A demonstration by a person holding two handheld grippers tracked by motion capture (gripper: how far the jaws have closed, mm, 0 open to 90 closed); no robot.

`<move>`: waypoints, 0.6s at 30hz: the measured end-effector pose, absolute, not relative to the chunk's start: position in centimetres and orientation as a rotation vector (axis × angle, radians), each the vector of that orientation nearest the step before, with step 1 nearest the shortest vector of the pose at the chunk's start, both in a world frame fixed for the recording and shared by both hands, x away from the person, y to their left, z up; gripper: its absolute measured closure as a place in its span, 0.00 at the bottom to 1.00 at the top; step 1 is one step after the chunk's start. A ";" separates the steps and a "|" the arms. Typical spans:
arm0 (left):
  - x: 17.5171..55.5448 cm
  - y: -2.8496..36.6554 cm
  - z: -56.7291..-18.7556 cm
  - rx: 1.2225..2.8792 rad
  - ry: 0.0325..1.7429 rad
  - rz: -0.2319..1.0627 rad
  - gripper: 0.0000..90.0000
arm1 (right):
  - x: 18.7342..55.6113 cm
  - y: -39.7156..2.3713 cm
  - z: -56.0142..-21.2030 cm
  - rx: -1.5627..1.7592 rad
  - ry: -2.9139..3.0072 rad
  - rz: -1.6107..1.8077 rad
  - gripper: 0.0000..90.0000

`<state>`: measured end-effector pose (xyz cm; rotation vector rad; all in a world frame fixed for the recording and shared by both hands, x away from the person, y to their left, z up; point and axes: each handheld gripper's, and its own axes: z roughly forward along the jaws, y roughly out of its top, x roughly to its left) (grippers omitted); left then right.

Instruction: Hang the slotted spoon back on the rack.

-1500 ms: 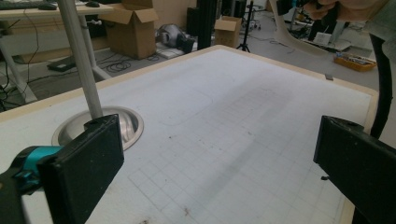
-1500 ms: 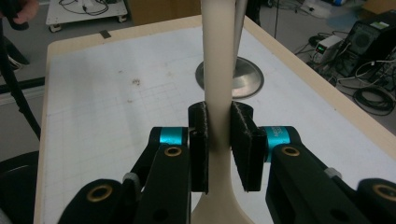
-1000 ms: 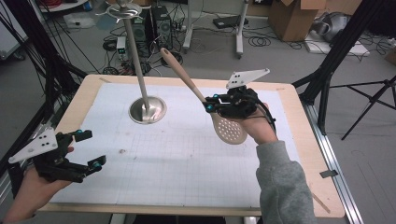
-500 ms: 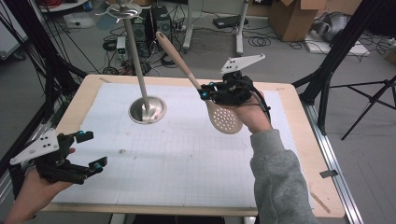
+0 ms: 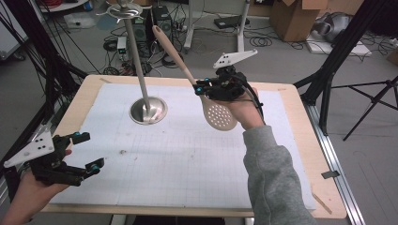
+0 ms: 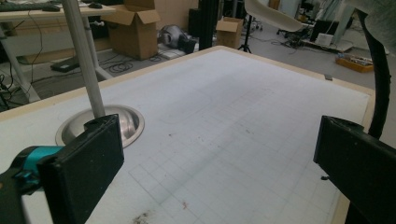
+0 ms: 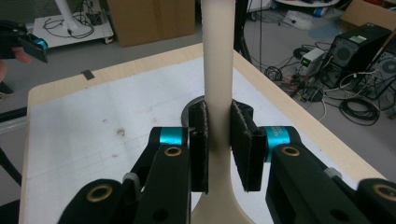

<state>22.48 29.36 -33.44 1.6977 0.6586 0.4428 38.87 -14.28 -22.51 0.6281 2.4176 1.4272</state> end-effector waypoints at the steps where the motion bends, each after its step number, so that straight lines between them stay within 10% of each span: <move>1: 22.5 29.4 -33.4 1.697 0.661 0.443 0.02 | 39.0 -14.2 -22.5 0.627 2.416 1.426 0.86; 18: 22.1 30.1 -33.7 1.681 0.680 0.444 0.02 | 40.4 -12.3 -22.3 0.660 2.369 1.402 0.86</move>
